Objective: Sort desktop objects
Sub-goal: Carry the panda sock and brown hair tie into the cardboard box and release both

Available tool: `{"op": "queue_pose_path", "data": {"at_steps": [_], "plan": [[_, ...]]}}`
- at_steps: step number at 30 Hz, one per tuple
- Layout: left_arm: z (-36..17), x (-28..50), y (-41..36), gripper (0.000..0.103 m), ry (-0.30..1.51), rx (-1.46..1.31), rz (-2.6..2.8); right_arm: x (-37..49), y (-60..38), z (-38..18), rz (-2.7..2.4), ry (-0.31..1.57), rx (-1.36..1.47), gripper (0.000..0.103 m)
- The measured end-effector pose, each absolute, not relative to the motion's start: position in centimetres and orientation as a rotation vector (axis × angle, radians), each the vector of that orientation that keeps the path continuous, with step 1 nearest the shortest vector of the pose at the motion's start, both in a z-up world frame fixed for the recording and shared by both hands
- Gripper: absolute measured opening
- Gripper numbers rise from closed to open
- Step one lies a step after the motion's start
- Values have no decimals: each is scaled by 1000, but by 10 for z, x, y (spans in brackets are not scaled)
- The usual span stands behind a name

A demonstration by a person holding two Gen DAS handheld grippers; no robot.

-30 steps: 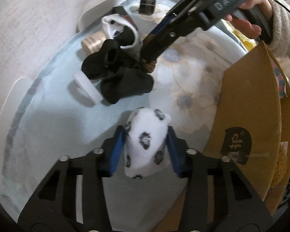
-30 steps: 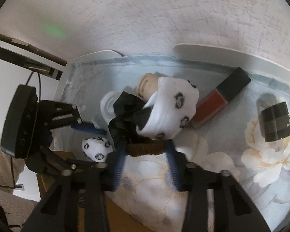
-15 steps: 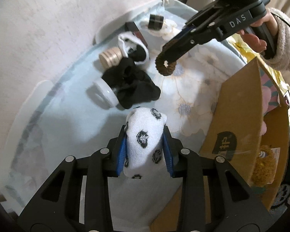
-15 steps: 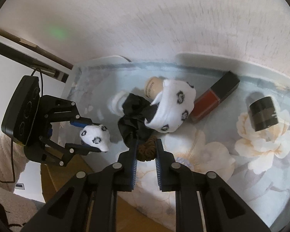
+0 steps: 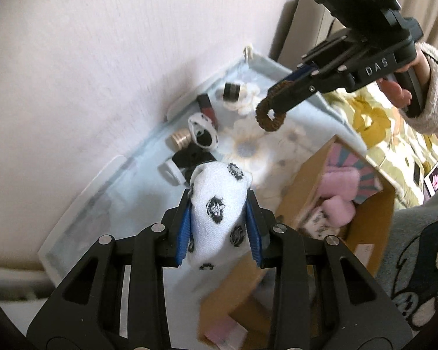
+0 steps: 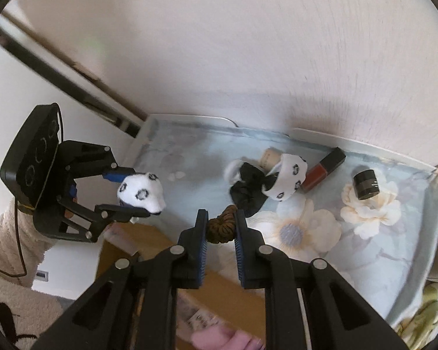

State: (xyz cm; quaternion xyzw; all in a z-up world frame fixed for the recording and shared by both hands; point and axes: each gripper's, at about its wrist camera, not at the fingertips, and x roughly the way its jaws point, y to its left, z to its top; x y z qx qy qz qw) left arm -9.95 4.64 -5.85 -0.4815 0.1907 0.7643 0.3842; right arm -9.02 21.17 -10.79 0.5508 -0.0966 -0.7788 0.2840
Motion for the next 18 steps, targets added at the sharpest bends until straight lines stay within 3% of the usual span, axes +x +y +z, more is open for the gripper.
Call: {"op": "queue_pose_path", "data": {"at_steps": [8,18], "plan": [[-24,-41,33,30,442,-1249,2056,-38,201,-71,-2108,-179,1413,16],[-49,21,32,30,384,-1370,2180,32,177,-85,-2085,-47,1445,16]]}}
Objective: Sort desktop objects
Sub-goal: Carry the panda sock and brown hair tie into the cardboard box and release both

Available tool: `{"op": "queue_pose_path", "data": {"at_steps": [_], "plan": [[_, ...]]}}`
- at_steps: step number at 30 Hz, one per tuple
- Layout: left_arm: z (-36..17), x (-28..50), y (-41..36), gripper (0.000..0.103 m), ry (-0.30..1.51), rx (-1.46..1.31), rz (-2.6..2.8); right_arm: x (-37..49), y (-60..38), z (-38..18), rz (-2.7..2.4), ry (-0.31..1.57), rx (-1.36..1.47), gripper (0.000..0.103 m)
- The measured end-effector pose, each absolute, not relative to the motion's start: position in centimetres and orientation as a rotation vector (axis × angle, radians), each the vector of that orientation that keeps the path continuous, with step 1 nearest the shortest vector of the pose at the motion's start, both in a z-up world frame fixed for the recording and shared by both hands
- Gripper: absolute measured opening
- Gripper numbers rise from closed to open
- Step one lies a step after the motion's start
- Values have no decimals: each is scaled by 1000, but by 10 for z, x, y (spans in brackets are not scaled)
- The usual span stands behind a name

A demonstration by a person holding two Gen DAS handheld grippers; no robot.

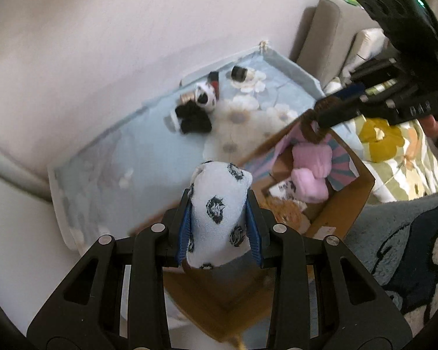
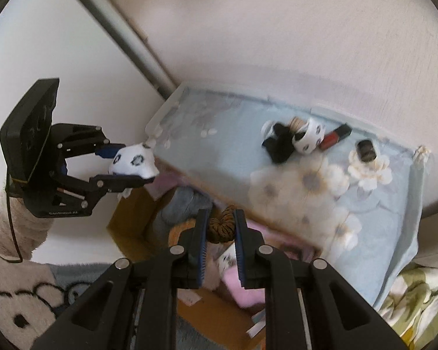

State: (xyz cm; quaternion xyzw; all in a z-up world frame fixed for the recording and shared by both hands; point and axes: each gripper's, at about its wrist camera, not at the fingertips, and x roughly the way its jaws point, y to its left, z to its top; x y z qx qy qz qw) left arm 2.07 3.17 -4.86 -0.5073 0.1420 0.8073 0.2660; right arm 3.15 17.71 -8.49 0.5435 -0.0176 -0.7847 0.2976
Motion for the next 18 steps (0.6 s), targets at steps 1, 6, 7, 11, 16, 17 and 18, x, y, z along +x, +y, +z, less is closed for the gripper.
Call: {"op": "queue_pose_path", "data": {"at_steps": [1,6,7,11,16,17,18], "plan": [[-53,27,32,30,372,-1389,2192,35,176,-88,-2079,-43,1449,16],[-70,49,29,30,306,-1457,2238,59,169,-105,-2063,-35,1487,16],[-73,52,29,30,278,-1471,2241,61,169,-106,-2058,-40,1495,16],[-89,64,31,30,235,-1513,2286,70,168,-117,-2064,-20,1529,16],[-100,71,32,30,175,-1554,2314,79,168,-129,-2070,15,1563,16],[-101,72,32,30,175,-1556,2320,80,169,-131,-2074,17,1568,16],[-101,73,33,30,171,-1558,2318,81,170,-132,-2081,23,1573,16]]}}
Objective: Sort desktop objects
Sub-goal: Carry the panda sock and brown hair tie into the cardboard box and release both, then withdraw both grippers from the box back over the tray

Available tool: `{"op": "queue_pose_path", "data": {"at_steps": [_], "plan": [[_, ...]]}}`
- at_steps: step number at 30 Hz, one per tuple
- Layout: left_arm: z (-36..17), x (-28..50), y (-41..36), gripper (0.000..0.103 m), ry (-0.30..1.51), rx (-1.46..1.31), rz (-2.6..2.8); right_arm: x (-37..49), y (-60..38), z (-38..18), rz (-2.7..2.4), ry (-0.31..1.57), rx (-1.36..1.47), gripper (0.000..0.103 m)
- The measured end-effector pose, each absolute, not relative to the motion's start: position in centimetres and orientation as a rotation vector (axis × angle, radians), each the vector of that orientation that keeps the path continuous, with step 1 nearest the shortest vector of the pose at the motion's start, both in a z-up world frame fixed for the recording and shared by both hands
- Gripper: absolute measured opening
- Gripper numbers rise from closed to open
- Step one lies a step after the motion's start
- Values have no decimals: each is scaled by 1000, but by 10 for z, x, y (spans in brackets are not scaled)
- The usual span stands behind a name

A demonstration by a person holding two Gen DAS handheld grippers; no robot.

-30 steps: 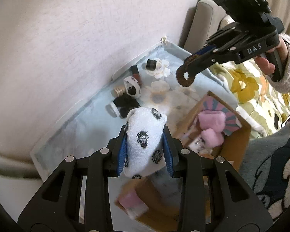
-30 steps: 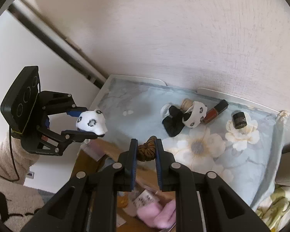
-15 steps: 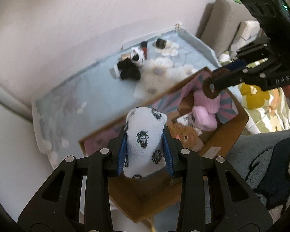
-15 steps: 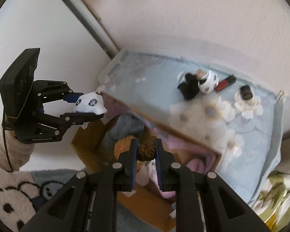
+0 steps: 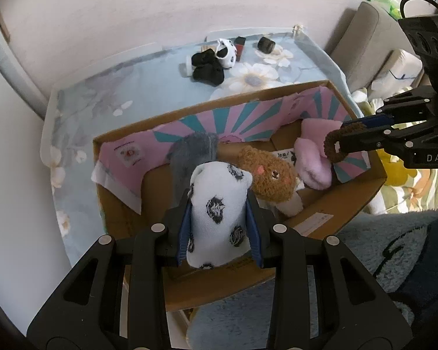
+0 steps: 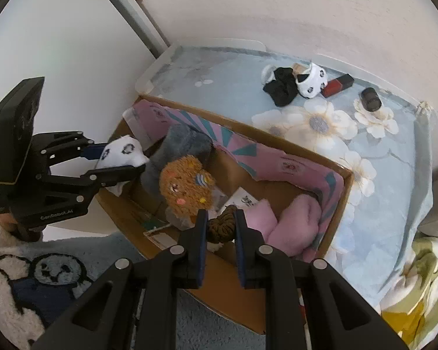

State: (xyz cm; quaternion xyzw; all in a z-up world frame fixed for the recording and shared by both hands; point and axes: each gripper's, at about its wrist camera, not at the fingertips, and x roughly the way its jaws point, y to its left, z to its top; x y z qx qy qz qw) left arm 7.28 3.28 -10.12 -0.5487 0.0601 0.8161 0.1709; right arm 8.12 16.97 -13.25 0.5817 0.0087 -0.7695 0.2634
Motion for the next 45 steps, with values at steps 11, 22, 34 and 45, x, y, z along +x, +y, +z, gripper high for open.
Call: {"op": "queue_pose_path", "data": {"at_steps": [11,22,34,45], "plan": [[-101,72,34,30,149,-1567,2347,84,170,-138,-2065,13,1588,16],[-102,64,33,58,138,-1621,2346,78,167,-145,-2032,12,1617,38],[-77,59,17,103,59,-1528,2443,72,177,-135,-2100,-18,1576,69],[-47,34,11,103,203,-1422,2546,61,203,-108,-2262,-22,1512,69]]}}
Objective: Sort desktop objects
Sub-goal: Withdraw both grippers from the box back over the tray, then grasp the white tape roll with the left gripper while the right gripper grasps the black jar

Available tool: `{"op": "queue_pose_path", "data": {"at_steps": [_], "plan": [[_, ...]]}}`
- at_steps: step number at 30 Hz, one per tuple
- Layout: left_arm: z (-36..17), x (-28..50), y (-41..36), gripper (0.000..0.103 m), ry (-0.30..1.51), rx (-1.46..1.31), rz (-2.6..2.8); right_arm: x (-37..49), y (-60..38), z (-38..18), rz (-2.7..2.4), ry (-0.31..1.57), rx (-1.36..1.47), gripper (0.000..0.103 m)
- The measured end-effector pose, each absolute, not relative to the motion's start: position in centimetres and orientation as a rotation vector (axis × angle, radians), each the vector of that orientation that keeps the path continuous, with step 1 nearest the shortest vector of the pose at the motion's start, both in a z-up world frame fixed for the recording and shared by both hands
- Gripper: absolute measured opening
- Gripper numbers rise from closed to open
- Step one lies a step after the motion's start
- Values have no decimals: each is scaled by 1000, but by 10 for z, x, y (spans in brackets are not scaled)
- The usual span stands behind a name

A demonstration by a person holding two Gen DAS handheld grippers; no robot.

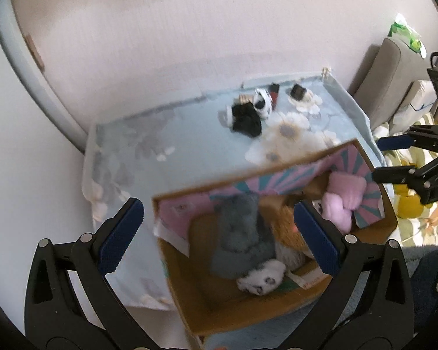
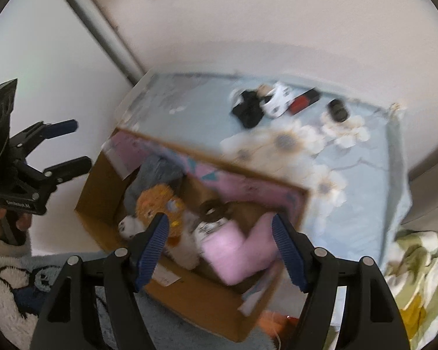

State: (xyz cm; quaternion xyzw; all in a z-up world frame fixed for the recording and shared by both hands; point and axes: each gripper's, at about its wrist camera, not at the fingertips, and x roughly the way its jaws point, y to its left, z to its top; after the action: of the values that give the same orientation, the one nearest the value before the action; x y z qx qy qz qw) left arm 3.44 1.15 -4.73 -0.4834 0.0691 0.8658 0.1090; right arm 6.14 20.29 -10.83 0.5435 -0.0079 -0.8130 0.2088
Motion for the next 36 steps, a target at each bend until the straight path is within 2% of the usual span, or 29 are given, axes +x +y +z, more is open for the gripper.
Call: {"op": "queue_pose_path", "data": {"at_steps": [9,13,19,22,28,36], "plan": [[-31,-15,11,103,186,-1348,2570,40,243,-91,-2424,-35,1502,69],[-26,-41,18,103,212,-1311,2588,29,255,-86,-2481,19,1497,69],[-34,-84,31,103,242,-1288,2541,0,274,-79,-2500,16,1500,69],[-53,-114,44,102,316,-1321,2505,-24,281,-84,-2491,28,1518,69],[-118,-168,69,89,409,-1463,2404,-82,292,-128,-2470,38,1577,69],[-181,-196,83,81,521,-1590,2304,-140,305,-185,-2449,61,1618,69]]}}
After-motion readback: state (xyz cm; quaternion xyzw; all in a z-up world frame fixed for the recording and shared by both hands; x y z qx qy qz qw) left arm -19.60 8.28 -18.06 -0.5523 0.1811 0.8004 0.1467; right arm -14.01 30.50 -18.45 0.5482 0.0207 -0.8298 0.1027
